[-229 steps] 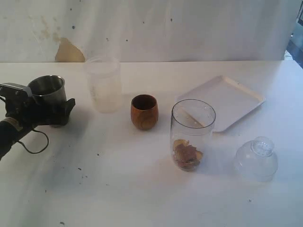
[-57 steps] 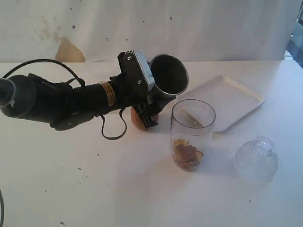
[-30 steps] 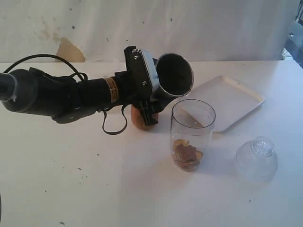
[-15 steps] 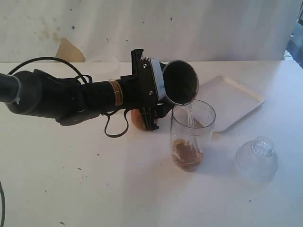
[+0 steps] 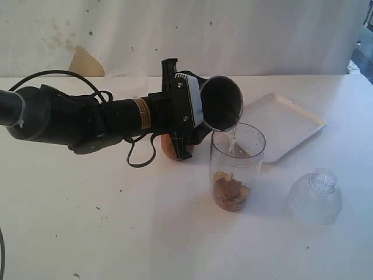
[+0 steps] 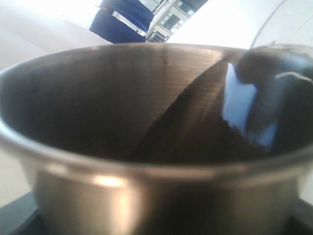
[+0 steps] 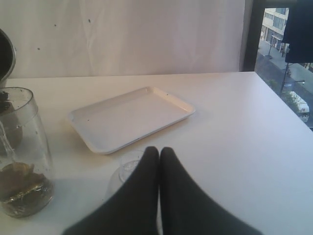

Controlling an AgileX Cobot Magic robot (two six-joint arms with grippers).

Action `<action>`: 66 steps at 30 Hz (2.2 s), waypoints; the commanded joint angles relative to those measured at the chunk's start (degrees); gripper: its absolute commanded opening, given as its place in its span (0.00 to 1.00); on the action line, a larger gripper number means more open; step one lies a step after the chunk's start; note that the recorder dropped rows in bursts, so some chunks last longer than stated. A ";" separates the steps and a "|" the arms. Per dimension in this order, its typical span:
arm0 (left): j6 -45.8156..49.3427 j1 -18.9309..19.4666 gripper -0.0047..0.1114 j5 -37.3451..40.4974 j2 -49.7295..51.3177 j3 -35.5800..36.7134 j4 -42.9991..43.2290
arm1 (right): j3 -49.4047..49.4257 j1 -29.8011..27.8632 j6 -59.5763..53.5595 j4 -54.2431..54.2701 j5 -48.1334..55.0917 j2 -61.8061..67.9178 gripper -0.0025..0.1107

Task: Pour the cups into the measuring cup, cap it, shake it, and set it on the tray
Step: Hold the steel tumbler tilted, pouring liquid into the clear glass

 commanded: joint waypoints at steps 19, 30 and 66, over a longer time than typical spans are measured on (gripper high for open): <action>2.07 -0.15 0.04 -1.56 -0.79 -0.77 -0.85 | 0.37 0.08 -0.09 0.00 -0.31 -0.24 0.02; 2.07 -0.15 0.04 0.08 -0.79 -0.77 -0.85 | 0.37 0.08 -0.09 0.00 -0.31 -0.24 0.02; 6.77 -0.15 0.04 1.11 -0.79 -0.77 -0.27 | 0.37 0.08 -0.59 0.00 -0.07 -0.24 0.02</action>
